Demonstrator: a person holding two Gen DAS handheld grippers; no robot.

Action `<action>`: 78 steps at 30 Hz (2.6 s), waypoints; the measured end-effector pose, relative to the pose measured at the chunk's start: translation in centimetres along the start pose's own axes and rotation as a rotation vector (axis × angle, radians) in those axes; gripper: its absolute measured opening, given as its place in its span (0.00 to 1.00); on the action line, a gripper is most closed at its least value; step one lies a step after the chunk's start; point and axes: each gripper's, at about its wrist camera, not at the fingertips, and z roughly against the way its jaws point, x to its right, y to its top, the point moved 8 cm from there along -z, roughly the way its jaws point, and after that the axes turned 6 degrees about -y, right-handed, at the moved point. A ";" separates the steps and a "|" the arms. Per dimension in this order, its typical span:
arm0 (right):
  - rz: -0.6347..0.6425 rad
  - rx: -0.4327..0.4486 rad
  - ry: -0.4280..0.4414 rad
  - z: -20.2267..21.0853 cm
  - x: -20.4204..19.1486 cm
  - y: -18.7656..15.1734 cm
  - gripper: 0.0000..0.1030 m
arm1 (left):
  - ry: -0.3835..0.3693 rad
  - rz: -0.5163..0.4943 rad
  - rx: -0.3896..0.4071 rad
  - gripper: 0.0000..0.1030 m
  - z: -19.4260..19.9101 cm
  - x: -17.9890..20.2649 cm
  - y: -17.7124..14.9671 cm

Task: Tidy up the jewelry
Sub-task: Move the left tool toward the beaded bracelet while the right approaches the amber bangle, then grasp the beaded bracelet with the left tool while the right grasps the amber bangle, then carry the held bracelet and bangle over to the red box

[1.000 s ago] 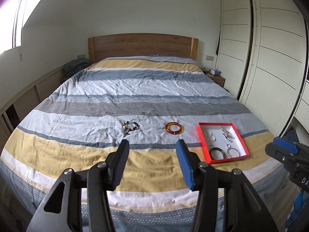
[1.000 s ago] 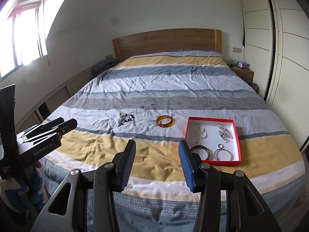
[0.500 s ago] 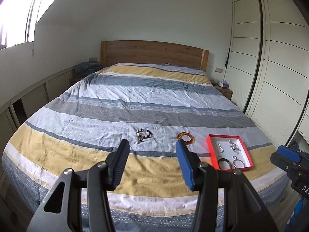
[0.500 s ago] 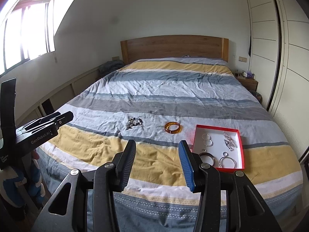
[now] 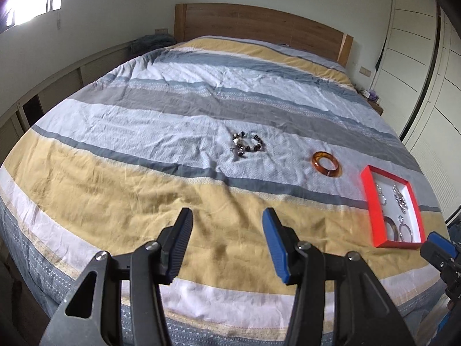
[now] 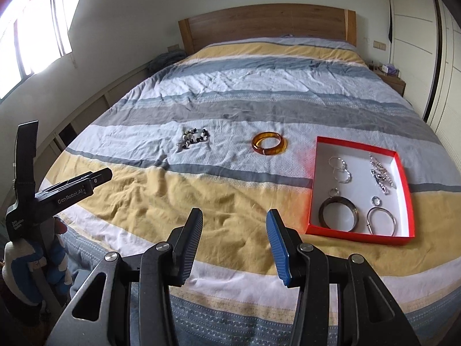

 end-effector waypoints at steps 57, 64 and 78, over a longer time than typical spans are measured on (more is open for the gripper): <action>0.061 -0.189 -0.083 -25.0 3.6 10.1 0.10 | -0.163 -0.131 -0.131 0.09 -21.5 4.0 7.7; 0.051 -0.138 -0.064 -18.4 1.3 9.1 0.10 | -0.184 -0.112 -0.077 0.09 -14.5 3.4 7.5; 0.009 -0.042 -0.078 -4.7 1.6 4.1 0.10 | -0.229 -0.117 0.014 0.09 -1.9 5.5 3.9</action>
